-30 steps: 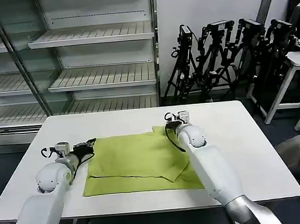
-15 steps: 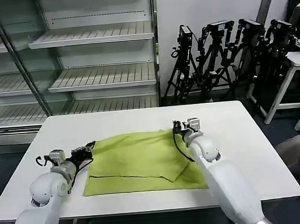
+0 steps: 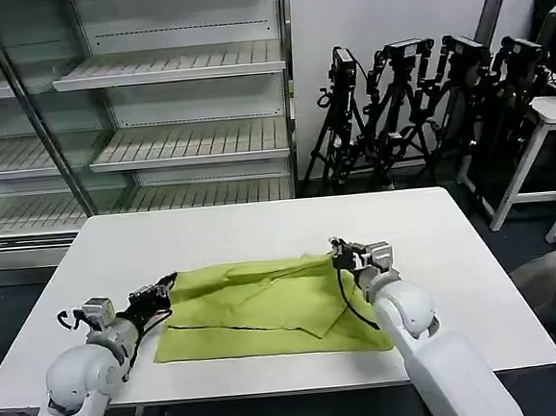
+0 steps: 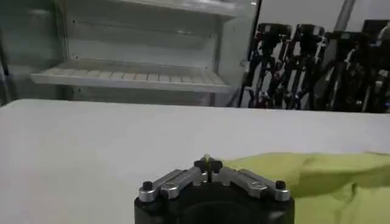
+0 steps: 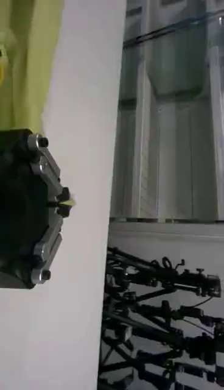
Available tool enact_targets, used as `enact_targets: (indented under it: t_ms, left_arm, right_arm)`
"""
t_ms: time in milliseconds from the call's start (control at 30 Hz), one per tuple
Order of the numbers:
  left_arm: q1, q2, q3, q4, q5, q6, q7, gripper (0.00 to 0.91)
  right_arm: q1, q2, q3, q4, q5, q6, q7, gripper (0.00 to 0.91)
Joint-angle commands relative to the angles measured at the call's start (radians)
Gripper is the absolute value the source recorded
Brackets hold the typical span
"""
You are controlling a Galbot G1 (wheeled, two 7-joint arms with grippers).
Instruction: Fold and organize the clothes.
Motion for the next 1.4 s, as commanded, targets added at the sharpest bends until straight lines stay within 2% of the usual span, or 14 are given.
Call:
enact_targets:
  t_ms: [33,667,1200,1333,1367,1400]
  left_arm:
    - [0.095,-0.024,-0.023,-0.054,0.034,-0.019,0.01,0.02]
    - [0.141,-0.046,-0.026,-0.085,0.095,-0.022,0.029,0.02]
    - [0.131,-0.022,-0.032,-0.058,0.106,-0.018,0.026,0.02]
    - [0.136,-0.016,-0.033,-0.06,0.112,-0.016,0.026,0.03]
    - [0.137,-0.015,-0.033,-0.063,0.117,-0.011,0.027,0.333]
    - [0.141,-0.016,-0.034,-0.069,0.116,-0.01,0.028,0.907]
  right_arm:
    - [-0.139,-0.037,0.019,0.102,-0.01,0.025,-0.022,0.0]
    - [-0.183,-0.034,0.025,0.106,-0.06,0.049,-0.032,0.0]
    - [-0.196,-0.036,0.032,0.106,-0.063,0.029,-0.026,0.0]
    - [-0.205,-0.038,0.031,0.112,-0.064,0.026,-0.04,0.0]
    - [-0.208,-0.039,0.031,0.113,-0.065,0.026,-0.045,0.081]
    - [-0.214,-0.04,0.029,0.116,-0.069,0.027,-0.048,0.907]
